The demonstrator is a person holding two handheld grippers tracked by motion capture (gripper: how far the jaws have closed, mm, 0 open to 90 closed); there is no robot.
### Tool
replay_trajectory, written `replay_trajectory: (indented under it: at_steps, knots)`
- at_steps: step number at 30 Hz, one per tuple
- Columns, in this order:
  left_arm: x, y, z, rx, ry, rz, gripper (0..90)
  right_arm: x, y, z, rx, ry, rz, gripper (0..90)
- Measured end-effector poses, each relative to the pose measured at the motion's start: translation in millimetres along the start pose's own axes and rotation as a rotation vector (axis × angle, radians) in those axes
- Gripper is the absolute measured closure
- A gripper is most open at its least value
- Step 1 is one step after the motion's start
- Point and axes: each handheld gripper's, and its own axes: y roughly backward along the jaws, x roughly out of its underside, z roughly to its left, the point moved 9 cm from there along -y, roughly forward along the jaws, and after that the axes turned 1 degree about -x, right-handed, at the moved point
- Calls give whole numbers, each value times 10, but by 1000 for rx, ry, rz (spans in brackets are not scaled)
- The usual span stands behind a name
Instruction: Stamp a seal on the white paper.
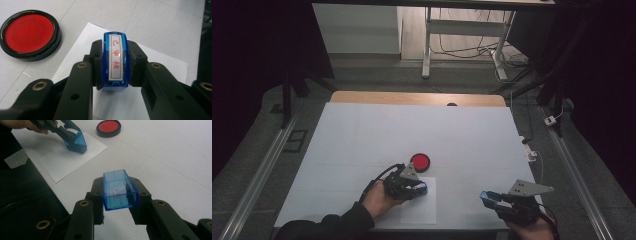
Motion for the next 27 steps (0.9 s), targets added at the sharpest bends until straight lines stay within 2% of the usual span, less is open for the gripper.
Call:
replay_trajectory:
  at_steps: [5, 7, 13, 17, 27]
  knots:
    - [5, -3, 44, 53, 49, -17, 704, 0, -1, 0, 1, 0, 0, 676]
    - [6, -4, 50, 59, 54, -20, 704, -2, -4, 3, -4, -2, -3, 676]
    - [-4, -1, 36, 43, 26, -5, 703, 0, -2, 1, -3, -1, -1, 676]
    - [-10, 6, 29, 26, -7, 22, 702, -1, -1, -1, -3, -2, -2, 676]
    - [-36, 32, 42, 31, 13, 43, 700, -1, 1, 1, -4, 1, -3, 676]
